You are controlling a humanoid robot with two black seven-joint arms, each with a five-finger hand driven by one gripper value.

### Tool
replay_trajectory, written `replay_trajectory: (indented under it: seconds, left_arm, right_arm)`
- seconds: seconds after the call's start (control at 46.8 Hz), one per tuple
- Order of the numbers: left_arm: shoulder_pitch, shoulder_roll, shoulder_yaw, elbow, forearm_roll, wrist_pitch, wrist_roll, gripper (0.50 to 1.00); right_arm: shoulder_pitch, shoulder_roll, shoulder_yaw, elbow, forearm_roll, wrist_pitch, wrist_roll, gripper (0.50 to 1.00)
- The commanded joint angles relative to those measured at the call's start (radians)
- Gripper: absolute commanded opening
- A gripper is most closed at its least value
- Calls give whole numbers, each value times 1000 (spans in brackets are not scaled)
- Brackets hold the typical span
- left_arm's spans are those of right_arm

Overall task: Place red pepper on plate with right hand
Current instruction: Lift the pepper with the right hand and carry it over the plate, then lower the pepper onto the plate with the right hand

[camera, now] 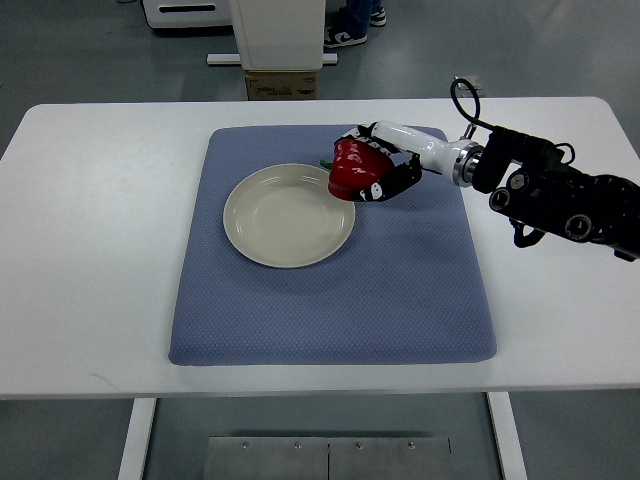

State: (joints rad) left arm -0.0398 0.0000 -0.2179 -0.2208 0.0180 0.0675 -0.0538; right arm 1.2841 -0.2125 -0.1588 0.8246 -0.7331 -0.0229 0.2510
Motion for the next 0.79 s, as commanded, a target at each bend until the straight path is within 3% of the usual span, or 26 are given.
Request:
replay_trajectory:
  seconds: [0.0,0.406,0.77]
  left_arm:
    - [0,0,0,0,-1,0,0,1000]
    - [0,0,0,0,-1,0,0,1000]
    - [0,0,0,0,-1,0,0,1000]
  right_arm:
    - [8,38,-1,-19,0,0,-2,500]
    - [4,188,-1,-87,0,0,-2,500]
    - [-15,213,5,-91,3,-3,-1,500]
